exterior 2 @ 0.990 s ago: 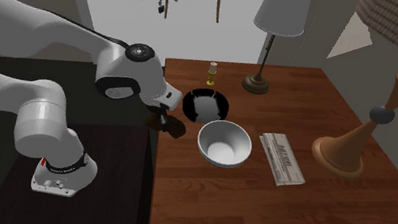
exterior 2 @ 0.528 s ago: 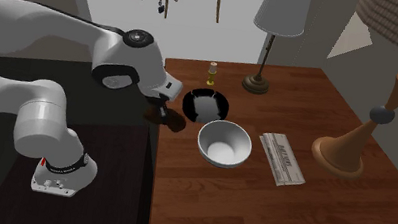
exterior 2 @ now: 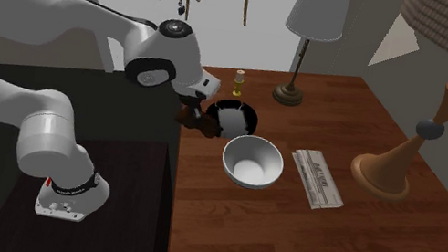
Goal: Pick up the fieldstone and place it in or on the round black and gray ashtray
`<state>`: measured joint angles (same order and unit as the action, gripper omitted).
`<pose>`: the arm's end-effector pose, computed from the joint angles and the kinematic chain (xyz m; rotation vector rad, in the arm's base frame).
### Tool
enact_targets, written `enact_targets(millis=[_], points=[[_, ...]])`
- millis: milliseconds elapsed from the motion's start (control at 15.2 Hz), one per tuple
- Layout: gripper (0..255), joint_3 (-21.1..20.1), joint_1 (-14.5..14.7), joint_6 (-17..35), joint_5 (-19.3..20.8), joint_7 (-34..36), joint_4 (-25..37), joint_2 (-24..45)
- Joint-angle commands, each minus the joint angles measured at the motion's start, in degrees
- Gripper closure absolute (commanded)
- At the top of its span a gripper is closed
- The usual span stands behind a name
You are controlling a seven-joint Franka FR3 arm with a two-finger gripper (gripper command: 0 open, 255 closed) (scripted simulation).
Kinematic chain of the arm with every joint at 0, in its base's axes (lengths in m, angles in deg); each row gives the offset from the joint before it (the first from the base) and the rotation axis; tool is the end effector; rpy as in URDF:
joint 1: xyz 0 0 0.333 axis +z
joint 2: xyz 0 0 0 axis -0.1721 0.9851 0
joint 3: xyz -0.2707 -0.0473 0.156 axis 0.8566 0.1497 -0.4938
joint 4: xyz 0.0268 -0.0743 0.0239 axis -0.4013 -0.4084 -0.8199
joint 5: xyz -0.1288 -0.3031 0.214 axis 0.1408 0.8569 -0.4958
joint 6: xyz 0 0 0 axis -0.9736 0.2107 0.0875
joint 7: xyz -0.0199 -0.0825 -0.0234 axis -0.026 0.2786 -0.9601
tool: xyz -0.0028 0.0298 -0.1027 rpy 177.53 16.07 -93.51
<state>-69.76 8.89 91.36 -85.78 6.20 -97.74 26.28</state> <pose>0.3454 0.1145 0.4082 -2.9439 -0.4046 -0.2840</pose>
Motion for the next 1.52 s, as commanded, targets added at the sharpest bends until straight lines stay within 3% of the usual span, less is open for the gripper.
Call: enact_targets(millis=[0, 792, 1452], points=[[255, -1.19, 0.88, 1.32, -0.59, 1.44, 3.75, 4.82], [255, -6.29, 2.84, 2.33, 1.57, 9.93, 30.27, 31.48], [255, -6.4, 3.05, 9.96, 0.99, 9.04, 26.95, 35.81]])
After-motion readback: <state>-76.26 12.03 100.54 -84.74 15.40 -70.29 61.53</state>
